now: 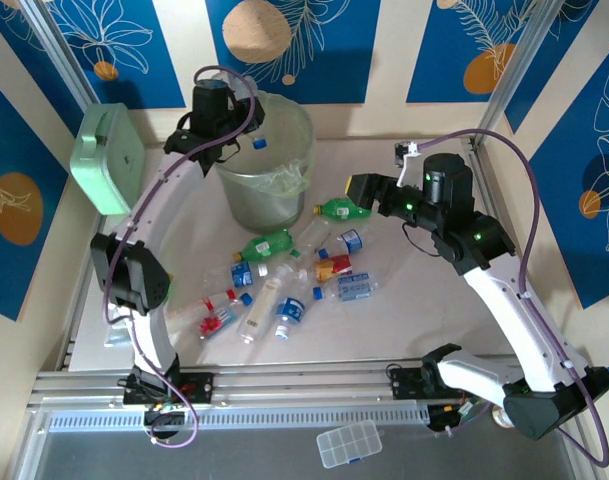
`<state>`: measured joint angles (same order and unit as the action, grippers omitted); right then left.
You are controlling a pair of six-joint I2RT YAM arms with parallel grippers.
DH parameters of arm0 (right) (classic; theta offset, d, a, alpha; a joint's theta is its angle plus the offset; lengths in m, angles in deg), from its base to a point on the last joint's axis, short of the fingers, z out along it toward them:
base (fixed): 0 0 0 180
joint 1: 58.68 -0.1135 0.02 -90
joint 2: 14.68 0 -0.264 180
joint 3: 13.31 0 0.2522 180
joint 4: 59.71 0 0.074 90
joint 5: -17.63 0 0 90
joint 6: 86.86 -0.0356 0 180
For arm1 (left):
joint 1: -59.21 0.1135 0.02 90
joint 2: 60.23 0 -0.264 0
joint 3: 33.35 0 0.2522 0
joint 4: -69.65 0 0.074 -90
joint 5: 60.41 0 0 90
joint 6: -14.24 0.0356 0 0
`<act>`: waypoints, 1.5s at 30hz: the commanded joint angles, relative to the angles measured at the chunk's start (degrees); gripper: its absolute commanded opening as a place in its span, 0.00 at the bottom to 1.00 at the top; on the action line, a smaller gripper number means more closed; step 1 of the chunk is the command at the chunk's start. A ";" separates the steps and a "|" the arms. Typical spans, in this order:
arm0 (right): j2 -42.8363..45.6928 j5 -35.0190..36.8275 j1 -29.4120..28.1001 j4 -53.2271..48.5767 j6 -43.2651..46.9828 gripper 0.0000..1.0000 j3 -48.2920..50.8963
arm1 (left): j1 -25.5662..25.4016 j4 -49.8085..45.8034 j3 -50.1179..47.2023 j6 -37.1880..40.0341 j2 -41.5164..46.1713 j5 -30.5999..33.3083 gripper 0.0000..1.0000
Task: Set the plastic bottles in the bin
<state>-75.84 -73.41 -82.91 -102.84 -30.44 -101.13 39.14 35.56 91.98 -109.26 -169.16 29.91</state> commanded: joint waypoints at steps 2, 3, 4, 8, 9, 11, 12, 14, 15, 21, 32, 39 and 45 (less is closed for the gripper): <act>1.73 0.27 0.49 -0.86 1.37 0.71 1.18 | -0.56 -2.76 4.29 1.68 -3.84 -5.76 0.29; 1.92 0.25 0.45 -0.63 1.26 0.71 1.52 | -0.52 -3.58 5.19 2.50 -4.94 -7.10 0.28; 2.01 0.25 0.50 -0.52 1.11 0.71 1.77 | -0.50 -5.06 6.54 2.79 -6.15 -7.87 0.28; 2.01 0.07 0.50 -0.36 1.06 0.71 2.23 | -0.56 -12.35 11.74 2.60 -10.71 -8.95 0.29; 2.02 0.07 0.50 -0.34 1.06 0.71 2.27 | -0.52 -13.15 12.11 1.99 -11.51 -9.55 0.29; 2.02 0.16 0.50 -0.41 1.28 0.71 2.18 | -0.49 -14.59 12.97 1.07 -12.74 -10.71 0.32; 2.02 0.29 0.50 -0.44 1.39 0.71 2.09 | -0.58 -15.66 13.76 0.94 -13.50 -10.87 0.35; 2.06 0.42 0.50 -0.44 1.63 0.71 1.99 | -0.58 -18.00 15.35 0.47 -14.69 -10.51 0.42; 2.07 0.62 0.50 -0.45 1.77 0.71 1.99 | -0.61 -18.49 15.60 0.26 -14.98 -10.90 0.45; 1.85 0.34 0.50 -0.44 1.69 0.71 1.84 | -1.01 -16.49 13.80 -3.04 -14.74 -13.76 0.56; 3.02 0.45 0.32 -1.84 2.47 0.71 0.41 | -1.20 -16.70 14.21 -2.15 -11.69 -13.15 0.69; 3.84 0.75 0.28 -2.88 2.78 0.71 -0.70 | -1.20 -17.62 14.00 -1.48 -9.45 -12.89 0.72; 4.69 1.04 0.06 -3.57 3.06 0.71 -1.36 | -1.54 -19.41 14.03 -0.13 -4.19 -10.97 0.69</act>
<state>-72.39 -72.87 -82.67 -105.29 -28.52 -100.56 38.28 17.63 105.07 -111.22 -178.93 17.62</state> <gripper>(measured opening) 0.709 0.696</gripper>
